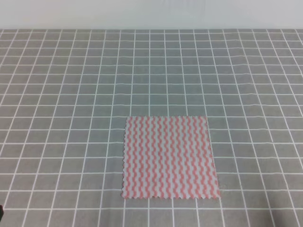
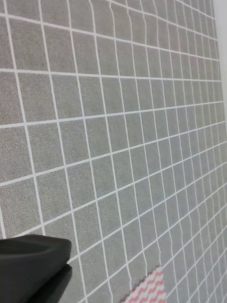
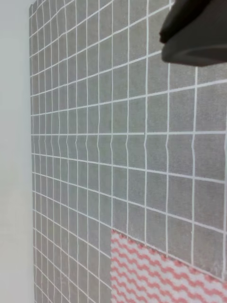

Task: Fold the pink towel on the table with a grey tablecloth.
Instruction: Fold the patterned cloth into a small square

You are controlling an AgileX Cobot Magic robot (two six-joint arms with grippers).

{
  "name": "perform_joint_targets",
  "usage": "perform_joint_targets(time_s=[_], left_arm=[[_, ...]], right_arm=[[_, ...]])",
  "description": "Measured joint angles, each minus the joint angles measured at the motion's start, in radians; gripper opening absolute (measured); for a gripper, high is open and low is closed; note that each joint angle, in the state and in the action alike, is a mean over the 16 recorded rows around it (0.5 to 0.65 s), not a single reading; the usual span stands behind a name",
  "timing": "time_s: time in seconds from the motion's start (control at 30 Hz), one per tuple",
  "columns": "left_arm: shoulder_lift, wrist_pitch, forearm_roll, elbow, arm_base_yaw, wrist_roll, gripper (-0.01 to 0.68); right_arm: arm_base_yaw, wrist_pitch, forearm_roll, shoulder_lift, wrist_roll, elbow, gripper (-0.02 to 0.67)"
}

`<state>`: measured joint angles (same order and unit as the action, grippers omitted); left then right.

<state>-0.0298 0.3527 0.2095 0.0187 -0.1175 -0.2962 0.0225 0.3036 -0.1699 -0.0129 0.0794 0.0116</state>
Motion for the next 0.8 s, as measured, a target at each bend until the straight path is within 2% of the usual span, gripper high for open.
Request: perform_joint_targets(time_s=[0.8], left_arm=[[0.001, -0.009, -0.005, 0.000, 0.000, -0.001, -0.002]], right_arm=[[0.000, 0.000, 0.000, 0.002, 0.000, -0.001, -0.016]])
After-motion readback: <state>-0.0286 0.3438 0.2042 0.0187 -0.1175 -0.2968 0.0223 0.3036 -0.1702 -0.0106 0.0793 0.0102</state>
